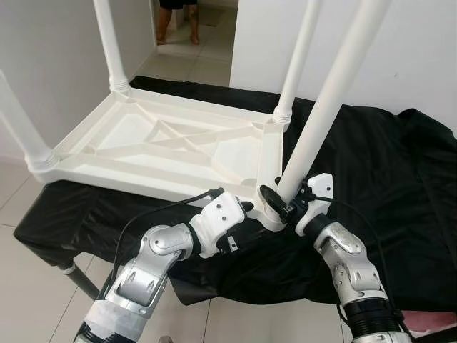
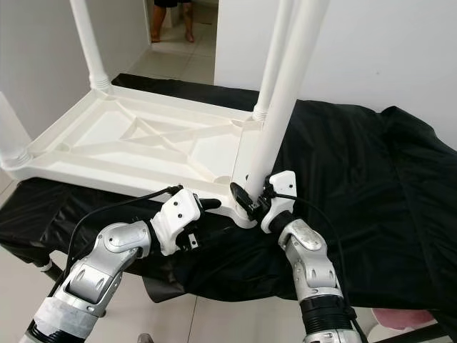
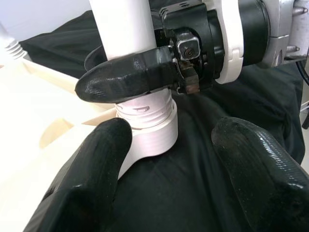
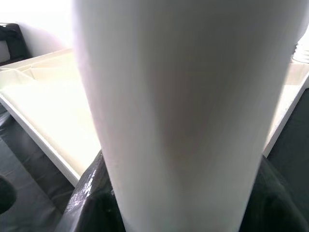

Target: Building children table

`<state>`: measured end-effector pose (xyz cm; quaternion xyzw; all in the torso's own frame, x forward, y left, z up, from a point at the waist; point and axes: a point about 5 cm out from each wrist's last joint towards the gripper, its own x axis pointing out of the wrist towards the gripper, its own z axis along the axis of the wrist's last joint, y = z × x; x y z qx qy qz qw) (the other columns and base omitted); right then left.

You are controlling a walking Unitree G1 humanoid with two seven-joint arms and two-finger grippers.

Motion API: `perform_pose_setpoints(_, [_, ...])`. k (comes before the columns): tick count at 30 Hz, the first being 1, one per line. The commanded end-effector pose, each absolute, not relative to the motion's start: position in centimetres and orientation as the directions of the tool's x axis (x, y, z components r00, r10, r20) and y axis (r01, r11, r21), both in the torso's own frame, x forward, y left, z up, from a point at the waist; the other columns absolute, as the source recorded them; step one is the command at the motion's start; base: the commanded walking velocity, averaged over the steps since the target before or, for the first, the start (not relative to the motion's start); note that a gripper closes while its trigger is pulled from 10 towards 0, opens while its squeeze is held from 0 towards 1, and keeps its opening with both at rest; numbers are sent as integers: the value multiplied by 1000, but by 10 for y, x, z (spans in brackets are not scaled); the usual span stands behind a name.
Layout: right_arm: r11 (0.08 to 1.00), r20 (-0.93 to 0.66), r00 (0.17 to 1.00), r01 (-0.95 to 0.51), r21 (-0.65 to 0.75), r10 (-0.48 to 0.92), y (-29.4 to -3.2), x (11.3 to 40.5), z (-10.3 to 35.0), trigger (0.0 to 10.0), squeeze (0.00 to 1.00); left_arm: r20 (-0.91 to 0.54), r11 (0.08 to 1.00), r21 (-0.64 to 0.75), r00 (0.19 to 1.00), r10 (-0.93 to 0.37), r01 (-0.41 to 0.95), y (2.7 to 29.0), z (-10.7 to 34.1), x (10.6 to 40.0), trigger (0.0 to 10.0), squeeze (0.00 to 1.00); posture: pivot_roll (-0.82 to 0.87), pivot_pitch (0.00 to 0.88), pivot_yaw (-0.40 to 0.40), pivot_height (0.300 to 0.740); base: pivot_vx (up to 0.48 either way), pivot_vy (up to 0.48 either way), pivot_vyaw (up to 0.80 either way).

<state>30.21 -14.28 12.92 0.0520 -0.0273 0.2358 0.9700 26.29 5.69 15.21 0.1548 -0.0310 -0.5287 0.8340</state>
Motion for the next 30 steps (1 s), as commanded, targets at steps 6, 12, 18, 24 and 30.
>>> perform_pose_setpoints(6, [990,-50,997,-53,128,60,-144,291,108,10000,0,-97,440,293,485,-869,849,58,152,264,10000,0,3,52,-57,740,0,0,0])
perform_pose_setpoints(12, [991,-87,996,11,131,0,-128,282,101,10000,0,-94,454,291,498,-862,842,59,152,264,10000,0,20,57,-78,740,0,0,0])
perform_pose_setpoints(18, [987,-64,995,-65,150,75,-113,279,109,10000,0,-95,459,286,501,-860,841,58,150,262,10000,0,17,54,-83,740,0,0,0])
perform_pose_setpoints(24, [989,-67,995,-65,131,74,-109,277,112,10000,0,-91,464,290,507,-857,837,59,150,264,10000,0,22,41,-97,740,0,0,0])
perform_pose_setpoints(30, [990,-73,994,-66,128,76,-107,277,111,10000,0,-91,464,291,507,-857,837,59,150,264,10000,0,22,41,-97,740,0,0,0])
